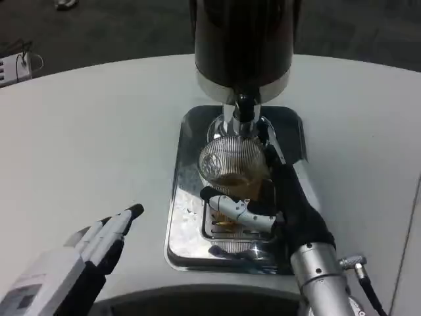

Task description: Grasp the cup under the faucet to collect the drink, then remove the cup.

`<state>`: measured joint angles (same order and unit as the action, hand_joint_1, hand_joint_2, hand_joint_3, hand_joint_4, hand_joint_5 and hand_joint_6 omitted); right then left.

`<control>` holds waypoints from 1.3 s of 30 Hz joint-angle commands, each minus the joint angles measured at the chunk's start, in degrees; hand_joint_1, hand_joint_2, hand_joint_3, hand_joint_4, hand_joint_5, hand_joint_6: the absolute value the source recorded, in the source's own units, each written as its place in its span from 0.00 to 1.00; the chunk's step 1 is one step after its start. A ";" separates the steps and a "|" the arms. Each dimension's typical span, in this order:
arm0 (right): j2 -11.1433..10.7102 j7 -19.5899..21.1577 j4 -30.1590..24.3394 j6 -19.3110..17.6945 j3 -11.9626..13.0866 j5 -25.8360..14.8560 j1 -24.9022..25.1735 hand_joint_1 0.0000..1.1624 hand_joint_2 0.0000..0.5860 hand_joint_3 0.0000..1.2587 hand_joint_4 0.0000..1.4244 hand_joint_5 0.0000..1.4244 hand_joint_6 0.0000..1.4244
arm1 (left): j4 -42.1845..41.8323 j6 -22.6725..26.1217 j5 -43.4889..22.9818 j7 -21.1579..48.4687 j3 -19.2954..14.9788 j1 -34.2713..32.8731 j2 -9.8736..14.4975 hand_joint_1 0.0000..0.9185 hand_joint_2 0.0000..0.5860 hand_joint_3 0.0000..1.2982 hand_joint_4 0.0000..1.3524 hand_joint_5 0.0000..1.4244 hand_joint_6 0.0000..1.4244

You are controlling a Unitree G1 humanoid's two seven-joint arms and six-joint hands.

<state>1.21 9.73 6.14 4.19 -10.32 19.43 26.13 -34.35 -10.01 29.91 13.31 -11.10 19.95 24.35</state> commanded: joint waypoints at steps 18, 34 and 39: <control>6.77 12.95 6.16 -0.97 -3.99 6.40 1.69 0.81 0.34 0.19 0.24 0.28 0.20 | 0.11 1.32 -1.04 1.66 -1.56 1.06 1.49 0.00 0.08 0.00 0.00 0.00 0.00; 8.25 24.32 7.95 -1.77 -6.27 10.60 1.08 0.86 0.37 0.42 0.51 0.58 0.52 | 1.82 0.74 -3.19 1.88 -2.57 0.25 3.06 0.00 0.08 0.00 0.00 0.00 0.00; 8.29 25.82 7.27 -1.93 -6.89 11.03 0.77 0.86 0.37 0.49 0.59 0.68 0.66 | 2.39 0.61 -3.87 1.82 -2.81 -0.08 3.50 0.00 0.08 0.00 0.00 0.00 0.00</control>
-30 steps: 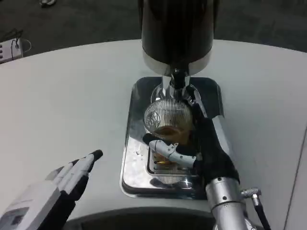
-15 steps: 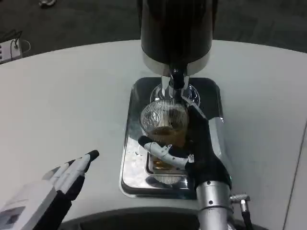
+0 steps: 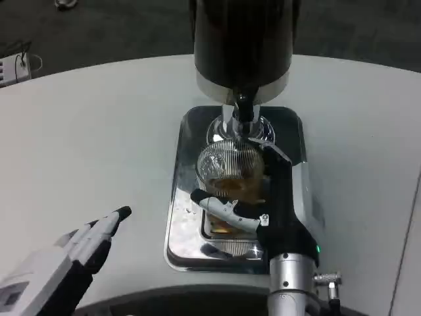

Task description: Grasp the cup under the faucet to collect the drink, then remove the cup.

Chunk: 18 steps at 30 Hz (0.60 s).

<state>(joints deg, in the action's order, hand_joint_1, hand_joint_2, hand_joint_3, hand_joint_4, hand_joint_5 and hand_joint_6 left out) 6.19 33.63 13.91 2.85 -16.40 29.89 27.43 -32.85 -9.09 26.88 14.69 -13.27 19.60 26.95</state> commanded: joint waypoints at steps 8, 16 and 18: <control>2.28 0.02 -4.52 0.15 -2.06 0.78 -2.65 0.85 0.37 0.62 0.74 0.83 0.86 | 2.57 -1.16 -1.97 0.02 -0.95 -1.02 1.83 0.00 0.08 0.00 0.00 0.00 0.00; 0.54 -4.89 -12.96 1.67 -3.04 1.26 -8.26 0.84 0.35 0.70 0.80 0.91 0.95 | 5.33 -2.47 -3.11 -0.31 -1.03 -3.22 2.41 0.00 0.08 0.00 0.00 0.00 0.00; 0.22 -6.00 -14.92 2.20 -3.18 1.34 -9.51 0.84 0.35 0.71 0.79 0.91 0.96 | 6.06 -2.97 -3.30 -0.34 -0.93 -3.86 2.55 0.00 0.08 0.00 0.00 0.00 0.00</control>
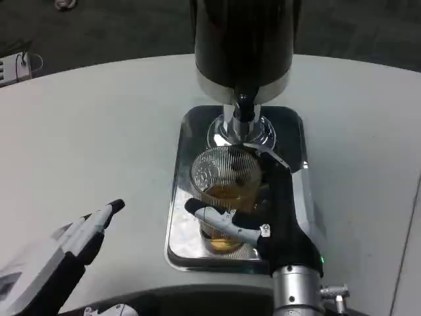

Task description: Grasp the cup under the faucet to collect the drink, then remove the cup.

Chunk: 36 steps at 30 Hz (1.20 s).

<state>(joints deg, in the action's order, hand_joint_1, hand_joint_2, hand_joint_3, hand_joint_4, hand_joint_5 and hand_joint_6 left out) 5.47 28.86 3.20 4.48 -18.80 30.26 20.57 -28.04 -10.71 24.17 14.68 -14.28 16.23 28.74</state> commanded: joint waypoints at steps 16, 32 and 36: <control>-2.83 -10.18 -21.30 3.45 -0.19 0.86 -13.71 0.84 0.35 0.75 0.83 0.95 1.00 | 1.73 -1.86 -1.04 -0.10 1.12 -2.92 0.59 0.00 0.08 0.00 0.00 0.00 0.00; -7.93 -26.15 -44.60 6.55 4.38 -2.75 -26.28 0.84 0.35 0.77 0.84 0.95 1.00 | -2.99 -6.05 -1.66 1.56 2.31 1.35 1.67 0.00 0.08 0.00 0.00 0.00 0.01; -10.81 -30.65 -49.77 6.01 6.28 -4.55 -29.79 0.84 0.35 0.77 0.84 0.95 1.00 | -4.75 -8.14 -1.20 1.69 2.04 3.35 2.00 0.00 0.08 0.00 0.00 0.00 0.01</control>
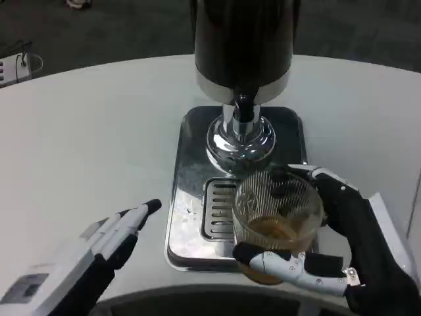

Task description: Grasp the cup under the faucet to collect the drink, then remove the cup.

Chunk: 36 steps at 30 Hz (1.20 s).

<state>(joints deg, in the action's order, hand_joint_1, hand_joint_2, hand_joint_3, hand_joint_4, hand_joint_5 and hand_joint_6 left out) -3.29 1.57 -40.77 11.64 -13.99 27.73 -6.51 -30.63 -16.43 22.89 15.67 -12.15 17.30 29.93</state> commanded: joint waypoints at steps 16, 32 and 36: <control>-6.66 -11.59 -16.61 -0.66 8.14 -8.24 -8.08 0.84 0.35 0.77 0.84 0.96 1.00 | -9.22 -4.57 5.47 3.51 -0.85 3.78 3.10 0.00 0.09 0.00 0.00 0.00 0.00; -6.67 -13.66 -19.23 -0.50 9.41 -8.71 -9.41 0.84 0.35 0.78 0.84 0.96 1.00 | -8.86 -3.66 7.29 4.85 -2.47 1.48 3.92 0.00 0.09 0.00 0.00 0.00 0.00; -6.61 -13.77 -19.23 -0.48 9.46 -8.71 -9.32 0.83 0.35 0.78 0.84 0.96 1.00 | -8.34 -3.54 7.02 5.18 -2.46 0.99 3.94 0.00 0.09 0.00 0.00 0.00 0.00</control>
<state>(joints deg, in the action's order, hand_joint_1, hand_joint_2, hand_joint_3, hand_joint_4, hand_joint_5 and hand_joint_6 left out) -10.09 -12.21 -58.20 11.69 -4.73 19.70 -16.02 -39.58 -20.34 30.02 19.92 -14.58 18.05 33.28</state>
